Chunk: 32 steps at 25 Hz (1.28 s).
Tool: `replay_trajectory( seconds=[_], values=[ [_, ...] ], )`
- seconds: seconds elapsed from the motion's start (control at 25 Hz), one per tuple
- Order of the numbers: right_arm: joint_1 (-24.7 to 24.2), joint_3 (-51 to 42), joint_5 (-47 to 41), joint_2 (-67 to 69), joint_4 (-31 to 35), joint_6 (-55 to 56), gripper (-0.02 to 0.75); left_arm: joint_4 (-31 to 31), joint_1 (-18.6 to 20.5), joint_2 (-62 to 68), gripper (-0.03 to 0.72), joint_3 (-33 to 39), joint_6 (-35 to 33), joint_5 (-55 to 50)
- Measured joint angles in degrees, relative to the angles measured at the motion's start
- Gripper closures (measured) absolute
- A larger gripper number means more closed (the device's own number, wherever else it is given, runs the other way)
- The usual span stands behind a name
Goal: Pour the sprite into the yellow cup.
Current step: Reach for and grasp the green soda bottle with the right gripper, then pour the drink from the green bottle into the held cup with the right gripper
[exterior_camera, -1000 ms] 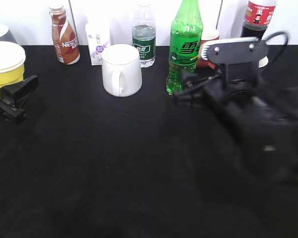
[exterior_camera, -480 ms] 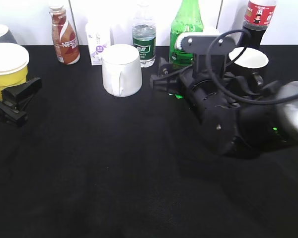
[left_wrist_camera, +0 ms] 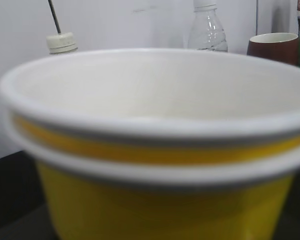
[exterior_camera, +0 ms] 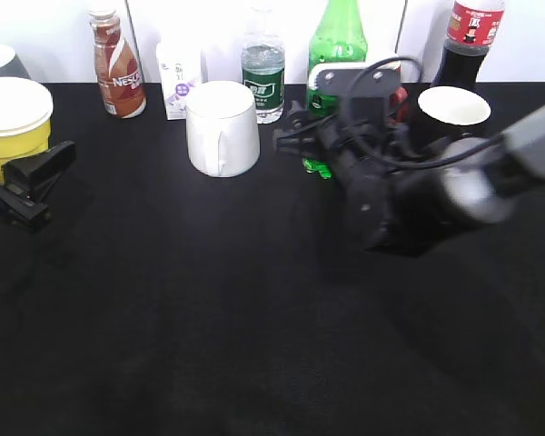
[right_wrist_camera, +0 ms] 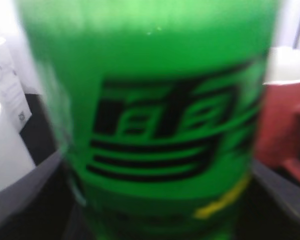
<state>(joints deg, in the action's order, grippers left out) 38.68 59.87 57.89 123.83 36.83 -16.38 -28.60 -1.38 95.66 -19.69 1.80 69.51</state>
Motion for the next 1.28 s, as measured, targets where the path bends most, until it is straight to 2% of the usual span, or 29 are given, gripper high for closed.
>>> replay_trajectory(
  seconds=[0.08,0.28,0.4,0.52,0.6,0.64,0.72,0.84,1.0,1.16,1.28],
  values=[
    [0.0,1.9,1.9,1.8,0.0,0.0,0.123,0.0,0.0,-0.1,0.253,0.0,0.0,0.0],
    [0.0,3.8,6.5,4.5,-0.2,-0.1,0.295,0.0,0.0,-0.1,0.253,0.0,0.0,0.0],
    [0.3,2.4,6.1,2.4,0.2,-0.9,0.3,-0.8,0.0,-0.1,0.253,0.0,0.1,0.0],
    [2.5,-4.2,6.0,-8.0,-0.4,-5.2,0.3,-6.8,0.0,-0.1,0.253,0.0,7.6,0.0],
    [2.7,-9.7,3.1,-15.4,-3.9,-8.9,0.3,-13.1,-0.1,-0.1,0.253,0.0,9.3,0.0],
    [2.7,-12.9,2.4,-17.9,-6.2,-11.6,0.3,-14.3,-0.9,-0.1,0.253,0.0,9.9,0.0],
    [2.7,-17.7,0.4,-21.4,-12.7,-15.5,0.3,-15.4,-5.0,-0.1,0.253,0.0,10.3,0.0],
    [2.7,-19.0,-5.5,-22.0,-18.3,-24.6,0.3,-15.8,-9.5,-0.1,0.253,0.0,10.4,0.0],
    [2.7,-19.1,-6.4,-22.0,-24.1,-38.7,0.3,-15.8,-13.5,2.0,0.253,0.0,10.4,0.0],
    [2.7,-19.1,-5.7,-22.0,-25.7,-56.8,0.3,-16.2,-13.6,2.2,0.253,0.0,10.4,0.0],
    [2.7,-19.1,-2.6,-22.0,-25.7,-61.4,0.3,-19.0,-13.6,2.2,0.254,0.0,10.4,0.0]
  ],
)
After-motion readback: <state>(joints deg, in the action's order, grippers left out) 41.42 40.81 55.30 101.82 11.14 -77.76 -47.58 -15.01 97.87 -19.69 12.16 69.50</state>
